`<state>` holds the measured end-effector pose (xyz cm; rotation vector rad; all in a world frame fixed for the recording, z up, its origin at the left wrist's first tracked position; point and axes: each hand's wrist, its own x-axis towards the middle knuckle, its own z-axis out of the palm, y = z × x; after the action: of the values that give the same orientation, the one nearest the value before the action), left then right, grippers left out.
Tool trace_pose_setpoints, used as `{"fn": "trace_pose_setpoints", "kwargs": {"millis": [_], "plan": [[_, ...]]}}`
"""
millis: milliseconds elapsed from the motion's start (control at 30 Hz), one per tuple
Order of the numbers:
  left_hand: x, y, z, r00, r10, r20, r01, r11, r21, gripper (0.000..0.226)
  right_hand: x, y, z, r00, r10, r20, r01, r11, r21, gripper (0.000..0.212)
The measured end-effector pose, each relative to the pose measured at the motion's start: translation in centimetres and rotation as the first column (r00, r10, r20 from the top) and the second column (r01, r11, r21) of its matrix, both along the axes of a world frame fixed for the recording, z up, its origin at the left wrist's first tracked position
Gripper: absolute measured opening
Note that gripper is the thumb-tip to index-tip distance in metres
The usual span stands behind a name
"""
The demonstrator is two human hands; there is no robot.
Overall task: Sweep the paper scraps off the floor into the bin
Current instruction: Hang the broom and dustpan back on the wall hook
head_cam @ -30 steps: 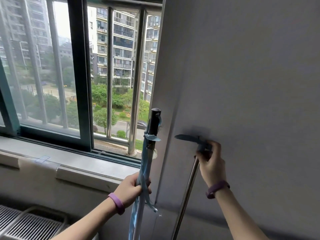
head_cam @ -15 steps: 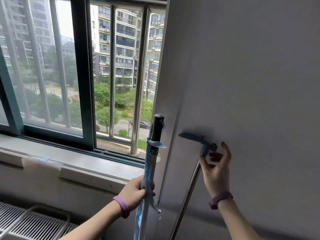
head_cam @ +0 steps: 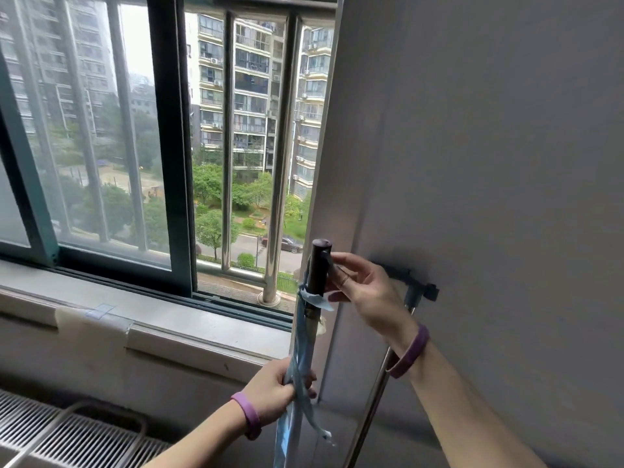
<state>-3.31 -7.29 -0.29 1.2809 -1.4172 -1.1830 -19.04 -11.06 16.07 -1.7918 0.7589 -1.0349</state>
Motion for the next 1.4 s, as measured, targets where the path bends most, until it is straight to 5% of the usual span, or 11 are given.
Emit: {"fn": "trace_pose_setpoints", "kwargs": {"millis": [233, 333, 467, 567, 767, 900, 1233, 1400], "plan": [[1.0, 0.3, 0.1, 0.977, -0.211, 0.033, 0.21, 0.977, 0.037, 0.021, 0.6, -1.2, 1.0, 0.997, -0.073, -0.005, 0.072, 0.996, -0.044, 0.016], [1.0, -0.1, 0.0, 0.969, -0.246, -0.005, 0.246, 0.968, 0.059, 0.001, 0.6, -1.8, 1.6, 0.989, -0.085, 0.118, 0.076, 0.994, 0.083, 0.019], [0.5, -0.9, -0.6, 0.973, -0.229, -0.017, 0.23, 0.97, 0.084, 0.014, 0.3, -2.3, 2.4, 0.937, -0.074, 0.343, -0.034, 0.953, 0.3, 0.023], [0.4, -1.2, -1.3, 0.973, -0.228, 0.019, 0.225, 0.969, 0.104, 0.005, 0.5, -2.8, 2.3, 0.919, -0.078, 0.387, -0.041, 0.956, 0.29, 0.013], [0.5, -1.8, -3.0, 0.981, -0.172, 0.088, 0.161, 0.98, 0.118, 0.008, 0.7, -3.7, 1.8, 0.99, -0.109, 0.085, 0.108, 0.994, 0.02, 0.025], [0.8, -2.3, -3.9, 0.993, -0.088, 0.085, 0.078, 0.991, 0.111, 0.008, 0.2, -4.0, 1.4, 0.928, -0.317, -0.194, 0.204, 0.871, -0.446, 0.024], [1.4, -3.9, -5.5, 0.998, 0.005, 0.069, -0.012, 0.994, 0.108, 0.018, 0.9, -5.3, 0.2, 0.839, -0.533, -0.108, 0.113, 0.364, -0.924, 0.007], [1.1, -4.1, -6.8, 0.99, 0.008, 0.14, -0.027, 0.991, 0.132, 0.037, 0.4, -5.1, -1.8, 0.839, -0.543, -0.009, 0.194, 0.314, -0.929, 0.01]]}}
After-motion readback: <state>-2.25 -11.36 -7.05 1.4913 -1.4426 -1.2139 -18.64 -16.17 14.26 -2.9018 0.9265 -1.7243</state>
